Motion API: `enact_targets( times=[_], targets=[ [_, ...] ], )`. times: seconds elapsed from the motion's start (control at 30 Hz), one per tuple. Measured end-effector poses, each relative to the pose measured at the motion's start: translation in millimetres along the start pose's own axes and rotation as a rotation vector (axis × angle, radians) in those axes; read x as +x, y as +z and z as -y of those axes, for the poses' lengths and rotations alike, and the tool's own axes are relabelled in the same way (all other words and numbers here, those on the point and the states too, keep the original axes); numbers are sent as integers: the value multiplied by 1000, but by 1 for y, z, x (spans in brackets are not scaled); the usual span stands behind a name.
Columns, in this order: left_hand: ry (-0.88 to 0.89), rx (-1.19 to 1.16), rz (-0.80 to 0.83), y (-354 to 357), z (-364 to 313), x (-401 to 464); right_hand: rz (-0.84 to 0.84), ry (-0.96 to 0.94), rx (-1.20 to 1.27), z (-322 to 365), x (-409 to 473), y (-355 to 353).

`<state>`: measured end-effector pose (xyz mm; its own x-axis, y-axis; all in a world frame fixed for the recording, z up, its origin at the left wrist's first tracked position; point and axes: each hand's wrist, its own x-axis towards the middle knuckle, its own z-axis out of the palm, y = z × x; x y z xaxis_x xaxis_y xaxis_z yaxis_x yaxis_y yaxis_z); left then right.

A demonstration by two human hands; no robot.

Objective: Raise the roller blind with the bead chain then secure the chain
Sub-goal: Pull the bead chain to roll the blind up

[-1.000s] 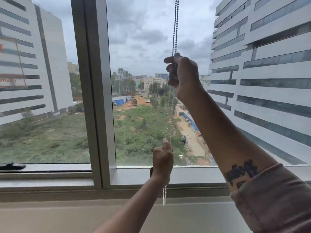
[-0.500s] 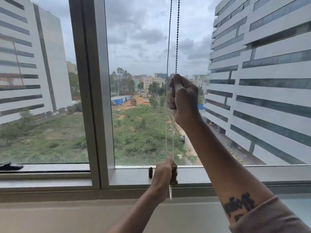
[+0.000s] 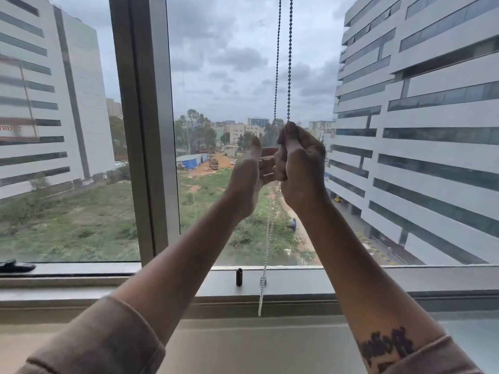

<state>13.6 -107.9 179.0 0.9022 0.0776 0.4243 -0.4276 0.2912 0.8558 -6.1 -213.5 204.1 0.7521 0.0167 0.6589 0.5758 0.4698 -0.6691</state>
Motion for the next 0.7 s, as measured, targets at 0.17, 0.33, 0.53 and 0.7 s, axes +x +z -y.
enact_targets(
  times=[0.17, 0.33, 0.53, 0.7],
  targets=[
    [142, -24, 70, 44, -86, 21, -20, 1, -9, -1, 0, 3],
    [138, -67, 116, 68, -123, 24, -26, 11, -12, -2, -2, 5],
    [181, -88, 71, 66, -110, 29, -15, -2, -12, -1, -4, 5],
    [200, -105, 16, 63, -104, 30, 3, -4, 27, -2, -5, 7]
  ],
)
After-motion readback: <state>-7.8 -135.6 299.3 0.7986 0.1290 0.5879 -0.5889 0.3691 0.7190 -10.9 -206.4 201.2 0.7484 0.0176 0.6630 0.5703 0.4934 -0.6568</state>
